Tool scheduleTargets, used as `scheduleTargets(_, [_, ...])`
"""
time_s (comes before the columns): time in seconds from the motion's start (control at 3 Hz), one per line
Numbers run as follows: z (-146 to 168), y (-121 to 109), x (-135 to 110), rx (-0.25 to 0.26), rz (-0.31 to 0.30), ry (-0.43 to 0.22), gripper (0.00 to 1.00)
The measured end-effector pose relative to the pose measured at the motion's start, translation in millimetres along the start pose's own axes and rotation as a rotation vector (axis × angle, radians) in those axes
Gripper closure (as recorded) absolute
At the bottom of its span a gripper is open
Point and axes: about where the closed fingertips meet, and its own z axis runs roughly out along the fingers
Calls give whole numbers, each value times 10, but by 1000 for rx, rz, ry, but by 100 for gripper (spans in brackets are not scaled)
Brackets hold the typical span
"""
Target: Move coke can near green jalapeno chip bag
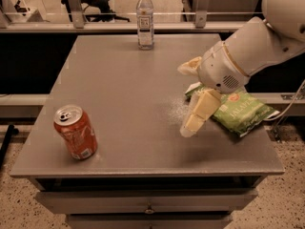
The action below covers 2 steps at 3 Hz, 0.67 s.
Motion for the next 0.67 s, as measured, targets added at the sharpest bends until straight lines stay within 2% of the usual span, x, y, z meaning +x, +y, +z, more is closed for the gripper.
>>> scheduleTargets(0.33, [-1, 0, 4, 0, 0, 2, 0])
scheduleTargets(0.67, [2, 23, -28, -10, -3, -29, 0])
